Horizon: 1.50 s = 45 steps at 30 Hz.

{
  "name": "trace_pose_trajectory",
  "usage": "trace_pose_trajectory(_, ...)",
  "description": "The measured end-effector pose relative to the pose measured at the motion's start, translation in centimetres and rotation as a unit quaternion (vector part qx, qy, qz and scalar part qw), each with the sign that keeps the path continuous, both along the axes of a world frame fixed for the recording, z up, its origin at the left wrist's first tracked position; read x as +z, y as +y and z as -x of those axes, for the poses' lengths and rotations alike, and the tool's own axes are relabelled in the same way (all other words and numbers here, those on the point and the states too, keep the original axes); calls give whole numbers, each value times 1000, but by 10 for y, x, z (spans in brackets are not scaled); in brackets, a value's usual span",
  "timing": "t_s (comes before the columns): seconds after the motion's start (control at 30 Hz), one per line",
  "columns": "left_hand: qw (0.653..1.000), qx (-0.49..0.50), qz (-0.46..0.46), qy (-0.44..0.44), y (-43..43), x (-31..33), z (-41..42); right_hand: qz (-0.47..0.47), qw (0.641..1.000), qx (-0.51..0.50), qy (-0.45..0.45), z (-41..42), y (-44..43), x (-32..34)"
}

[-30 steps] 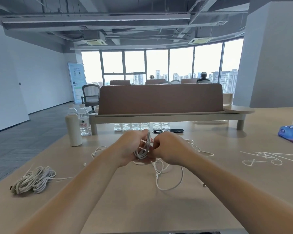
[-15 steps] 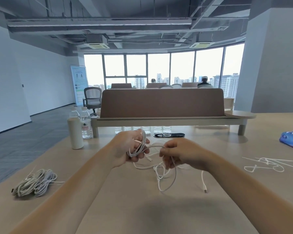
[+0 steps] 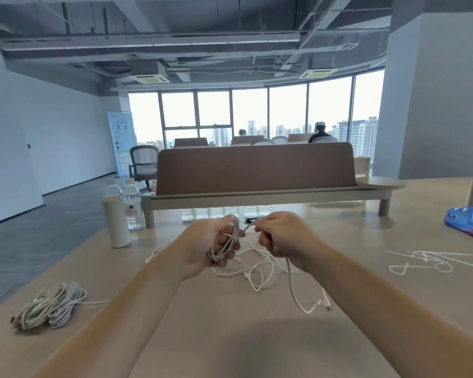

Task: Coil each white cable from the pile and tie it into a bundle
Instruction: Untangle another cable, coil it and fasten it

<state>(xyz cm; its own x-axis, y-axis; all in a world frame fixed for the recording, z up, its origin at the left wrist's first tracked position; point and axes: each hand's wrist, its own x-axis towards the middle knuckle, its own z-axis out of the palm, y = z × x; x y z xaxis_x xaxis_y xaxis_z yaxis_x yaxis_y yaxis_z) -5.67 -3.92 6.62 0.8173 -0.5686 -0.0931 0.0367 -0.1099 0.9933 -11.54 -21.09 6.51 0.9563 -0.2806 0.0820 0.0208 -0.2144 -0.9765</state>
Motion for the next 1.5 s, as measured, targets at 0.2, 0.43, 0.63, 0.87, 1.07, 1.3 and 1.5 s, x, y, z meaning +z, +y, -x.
trace_pose_trajectory(0.2,998,48,44,17,13,5,-13,57,988,103,101,11,-14,-10)
trace_pose_trajectory(0.43,998,62,34,2,11,0,-14,54,998,32,27,5,-16,-8)
trace_pose_trajectory(0.63,998,58,27,11,-4,-10,-8,113,993,-12,-42,-2,9,-5)
trace_pose_trajectory(0.87,998,49,18,40,-2,-17,-5,217,971,-36,-96,-2,29,-4)
trace_pose_trajectory(1.07,998,45,21,32,-4,-18,-3,290,949,-38,-120,-3,39,-12)
trace_pose_trajectory(1.3,996,62,53,40,-4,-14,1,339,933,-7,-119,3,46,-11)
trace_pose_trajectory(1.5,996,58,63,29,-4,-15,4,328,937,15,-118,5,51,-12)
